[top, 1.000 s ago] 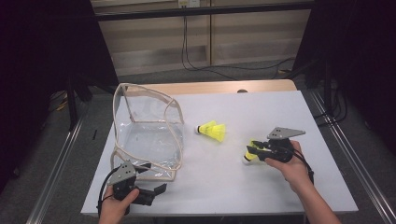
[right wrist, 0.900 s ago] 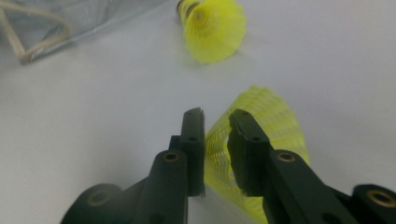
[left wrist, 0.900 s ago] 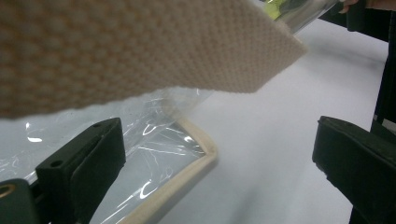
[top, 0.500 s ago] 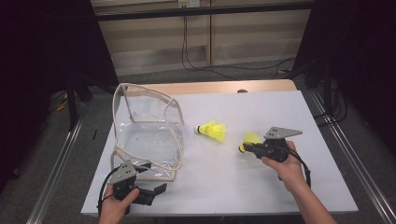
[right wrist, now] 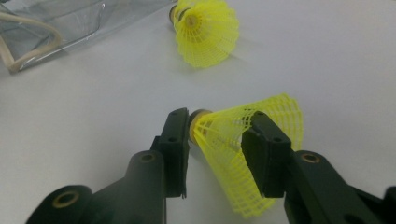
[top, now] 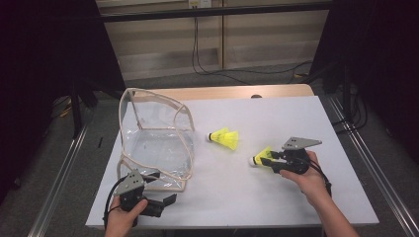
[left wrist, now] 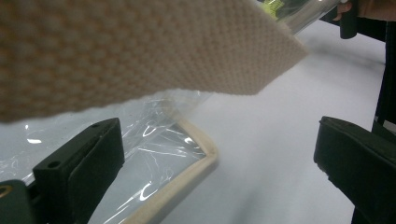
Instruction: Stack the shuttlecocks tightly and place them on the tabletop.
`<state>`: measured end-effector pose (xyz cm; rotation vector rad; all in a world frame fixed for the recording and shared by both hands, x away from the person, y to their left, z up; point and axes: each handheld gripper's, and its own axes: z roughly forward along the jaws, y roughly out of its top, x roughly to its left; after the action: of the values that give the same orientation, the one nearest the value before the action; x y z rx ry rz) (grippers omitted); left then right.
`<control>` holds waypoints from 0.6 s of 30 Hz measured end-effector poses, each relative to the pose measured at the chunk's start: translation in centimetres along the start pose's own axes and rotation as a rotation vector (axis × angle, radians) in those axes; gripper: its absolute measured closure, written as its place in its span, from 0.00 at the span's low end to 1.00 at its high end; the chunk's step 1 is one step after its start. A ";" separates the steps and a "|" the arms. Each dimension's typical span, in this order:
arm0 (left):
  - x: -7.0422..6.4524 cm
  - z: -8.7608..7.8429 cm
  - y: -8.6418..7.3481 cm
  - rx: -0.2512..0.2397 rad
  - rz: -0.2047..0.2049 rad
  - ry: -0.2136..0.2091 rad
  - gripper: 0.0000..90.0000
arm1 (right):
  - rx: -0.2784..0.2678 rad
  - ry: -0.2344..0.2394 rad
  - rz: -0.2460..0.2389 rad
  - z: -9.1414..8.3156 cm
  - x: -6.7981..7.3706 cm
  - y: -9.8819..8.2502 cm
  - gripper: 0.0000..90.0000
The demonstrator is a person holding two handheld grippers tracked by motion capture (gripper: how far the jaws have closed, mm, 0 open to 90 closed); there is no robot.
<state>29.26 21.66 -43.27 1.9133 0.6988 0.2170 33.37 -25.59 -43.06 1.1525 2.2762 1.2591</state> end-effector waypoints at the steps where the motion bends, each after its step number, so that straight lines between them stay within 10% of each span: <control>1: 0.0 0.0 0.0 0.000 -0.001 0.000 0.02 | 0.002 -0.002 -0.001 -0.1 -0.1 -0.1 0.66; 18: 0.1 0.0 0.0 -0.005 -0.002 -0.003 0.02 | 0.065 0.010 -0.043 -0.2 -0.4 -0.7 0.68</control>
<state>29.33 21.66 -43.28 1.9076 0.6976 0.2141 33.12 -26.24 -43.55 1.1155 2.3520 1.1855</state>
